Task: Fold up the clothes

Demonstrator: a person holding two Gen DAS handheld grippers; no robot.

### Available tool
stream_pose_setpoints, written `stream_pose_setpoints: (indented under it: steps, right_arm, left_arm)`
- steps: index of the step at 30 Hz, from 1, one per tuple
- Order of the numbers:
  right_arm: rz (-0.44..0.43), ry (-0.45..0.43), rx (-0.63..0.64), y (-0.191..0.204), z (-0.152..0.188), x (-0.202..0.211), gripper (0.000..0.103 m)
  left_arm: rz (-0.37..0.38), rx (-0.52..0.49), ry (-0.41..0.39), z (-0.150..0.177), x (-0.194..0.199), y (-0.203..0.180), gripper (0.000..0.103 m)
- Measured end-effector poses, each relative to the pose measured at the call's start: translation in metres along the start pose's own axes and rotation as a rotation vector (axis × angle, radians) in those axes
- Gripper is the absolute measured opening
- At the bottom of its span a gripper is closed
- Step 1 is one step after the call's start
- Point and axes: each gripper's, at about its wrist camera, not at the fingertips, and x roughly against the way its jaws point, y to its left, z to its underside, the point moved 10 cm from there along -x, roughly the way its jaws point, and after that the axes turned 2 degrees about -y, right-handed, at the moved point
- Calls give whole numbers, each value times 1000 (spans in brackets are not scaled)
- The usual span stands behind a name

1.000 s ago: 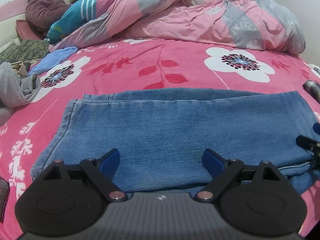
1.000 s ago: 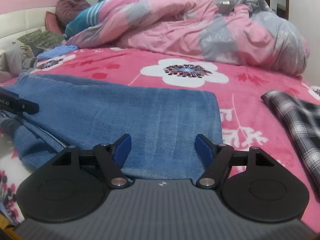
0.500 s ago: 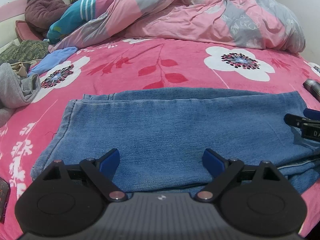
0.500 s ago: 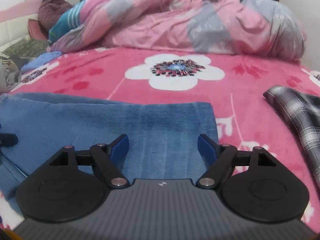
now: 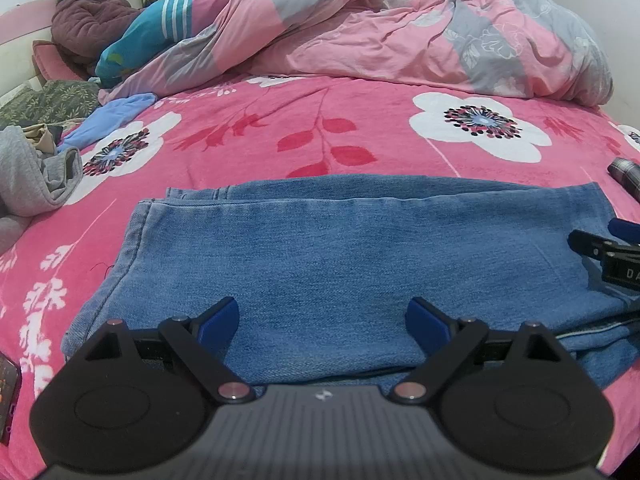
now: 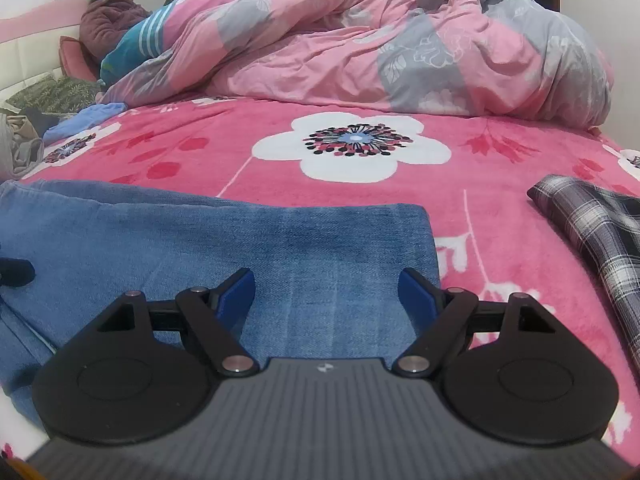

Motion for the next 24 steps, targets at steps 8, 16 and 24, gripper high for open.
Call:
stream_pose_setpoints:
  steps: [8, 16, 24]
  right_arm:
    - [2, -7, 2, 0, 1, 0, 80]
    - [2, -8, 5, 0, 0, 0, 80]
    - [3, -7, 7, 0, 0, 0, 80]
  left_arm:
    - [-2, -2, 0, 0, 0, 0, 93]
    - [-3, -2, -1, 0, 0, 0, 93]
    - [-4, -2, -1, 0, 0, -1, 93]
